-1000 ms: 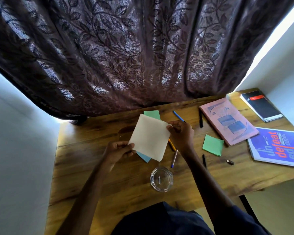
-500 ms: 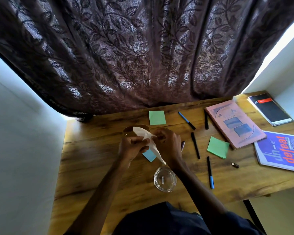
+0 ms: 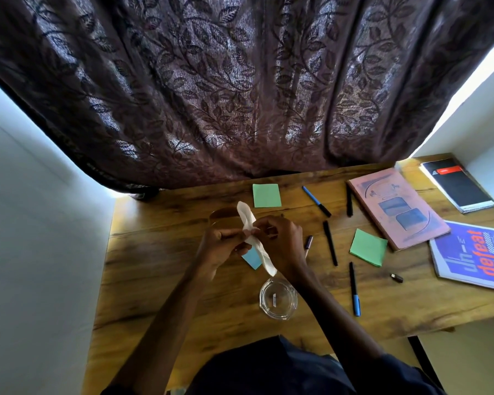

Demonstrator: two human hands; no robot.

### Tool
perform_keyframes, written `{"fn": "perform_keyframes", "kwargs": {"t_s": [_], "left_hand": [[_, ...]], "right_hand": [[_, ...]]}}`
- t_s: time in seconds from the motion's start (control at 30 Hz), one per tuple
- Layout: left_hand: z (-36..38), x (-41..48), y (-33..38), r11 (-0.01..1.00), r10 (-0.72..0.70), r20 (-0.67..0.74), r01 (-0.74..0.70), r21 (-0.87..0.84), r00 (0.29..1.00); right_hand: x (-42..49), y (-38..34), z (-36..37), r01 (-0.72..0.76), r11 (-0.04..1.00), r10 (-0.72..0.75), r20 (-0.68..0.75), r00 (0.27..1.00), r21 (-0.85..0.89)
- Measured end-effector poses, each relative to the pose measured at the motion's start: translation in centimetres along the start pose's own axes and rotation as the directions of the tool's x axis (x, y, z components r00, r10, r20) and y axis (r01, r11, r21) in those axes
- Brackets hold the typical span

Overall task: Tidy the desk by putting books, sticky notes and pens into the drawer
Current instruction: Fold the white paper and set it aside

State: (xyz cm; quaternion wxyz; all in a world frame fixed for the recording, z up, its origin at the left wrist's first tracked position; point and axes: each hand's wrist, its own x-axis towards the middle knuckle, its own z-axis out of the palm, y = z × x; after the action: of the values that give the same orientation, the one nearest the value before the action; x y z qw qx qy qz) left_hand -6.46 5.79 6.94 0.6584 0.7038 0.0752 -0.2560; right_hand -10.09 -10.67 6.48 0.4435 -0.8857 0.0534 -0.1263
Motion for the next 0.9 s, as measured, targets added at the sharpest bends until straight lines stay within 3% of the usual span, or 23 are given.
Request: {"fn": "perform_keyframes", "kwargs": {"t_s": [0.17,0.63,0.77,0.9], "left_hand": [[0.4,0.0,-0.3,0.998,-0.015,-0.069,0.019,0.059,0.998],[-0.3,0.0,-0.5,0.973,-0.083,0.060,0.094,-0.209,0.995],[-0.6,0.2,0.0,0.969,-0.134,0.042,0.140,-0.204,0.990],[-0.8,0.5,0.6,0.989,-0.136,-0.013,0.135,-0.066,0.991]], "right_hand": [[-0.1,-0.1,0.2,-0.019,1.000,0.019,-0.024,1.000,-0.012],[0.0,-0.2,0.1,0.084,0.996,-0.087,0.103,0.991,0.039],[0.0,0.0,-0.1,0.101,0.995,-0.099,0.167,0.981,-0.006],[-0.3,0.3,-0.1,0.131,0.991,-0.128,0.178,0.976,-0.005]]}}
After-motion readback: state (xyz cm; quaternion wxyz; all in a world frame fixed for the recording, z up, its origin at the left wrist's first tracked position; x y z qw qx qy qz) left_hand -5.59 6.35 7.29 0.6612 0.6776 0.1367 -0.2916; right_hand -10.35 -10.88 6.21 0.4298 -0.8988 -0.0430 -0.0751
